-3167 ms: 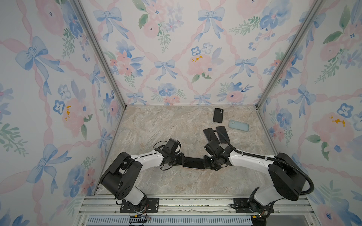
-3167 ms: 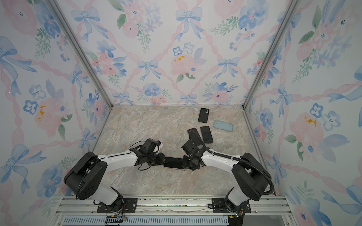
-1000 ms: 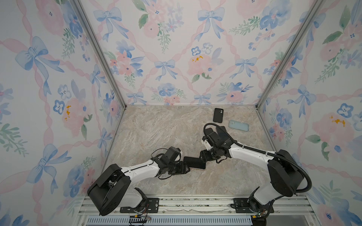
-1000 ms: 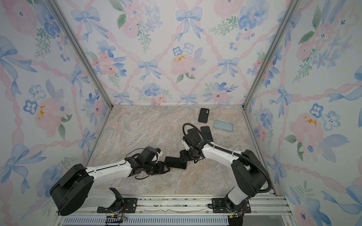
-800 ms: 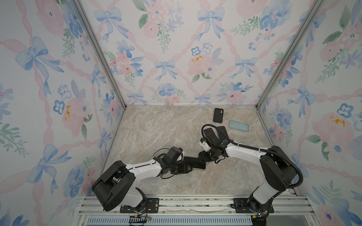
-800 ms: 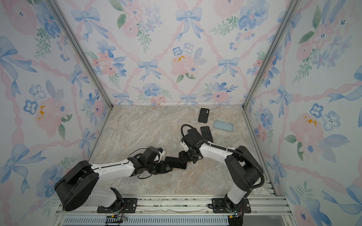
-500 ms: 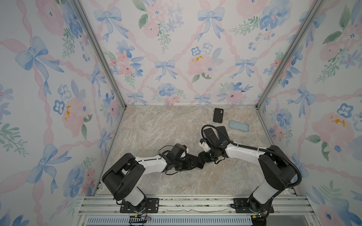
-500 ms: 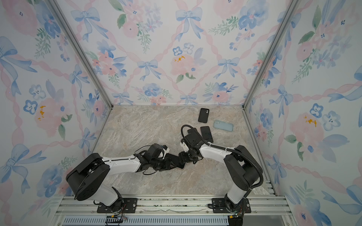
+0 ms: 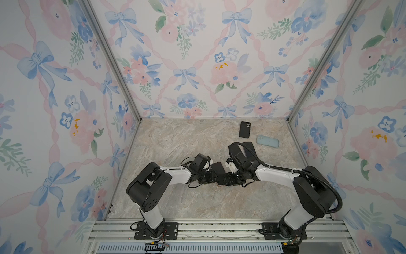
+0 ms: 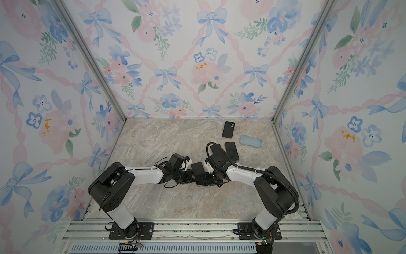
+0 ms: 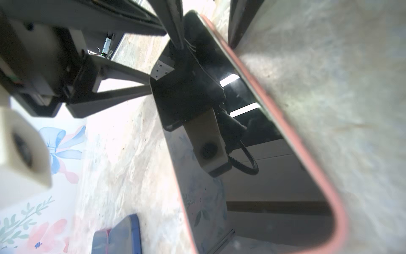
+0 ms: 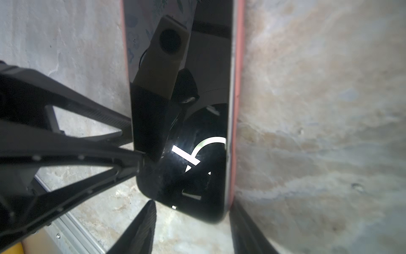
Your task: Put the phone into the phone case
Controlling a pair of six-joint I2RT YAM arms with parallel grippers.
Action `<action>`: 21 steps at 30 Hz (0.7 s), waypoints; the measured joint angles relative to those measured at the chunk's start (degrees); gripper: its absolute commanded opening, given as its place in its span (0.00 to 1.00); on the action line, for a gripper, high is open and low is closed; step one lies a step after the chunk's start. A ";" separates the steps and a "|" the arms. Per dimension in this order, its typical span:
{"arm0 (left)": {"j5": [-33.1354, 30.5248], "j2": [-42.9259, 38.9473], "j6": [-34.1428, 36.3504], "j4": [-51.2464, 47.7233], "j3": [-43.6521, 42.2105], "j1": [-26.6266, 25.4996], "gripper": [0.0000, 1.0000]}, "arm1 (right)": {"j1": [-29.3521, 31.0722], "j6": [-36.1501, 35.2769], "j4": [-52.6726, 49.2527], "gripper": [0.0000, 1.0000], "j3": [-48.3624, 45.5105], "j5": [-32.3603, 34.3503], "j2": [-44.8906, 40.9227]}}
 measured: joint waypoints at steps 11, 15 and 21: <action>-0.39 1.05 2.36 -2.05 1.86 1.84 0.31 | 2.89 5.22 1.57 0.57 -0.22 -0.02 -0.50; -1.31 -0.87 2.29 -5.42 1.29 1.60 0.31 | 2.95 10.01 1.51 0.57 -0.50 3.19 -5.11; -3.52 -5.01 0.57 -11.02 0.81 -0.85 0.31 | 2.95 18.34 3.28 0.57 -2.23 6.80 -9.53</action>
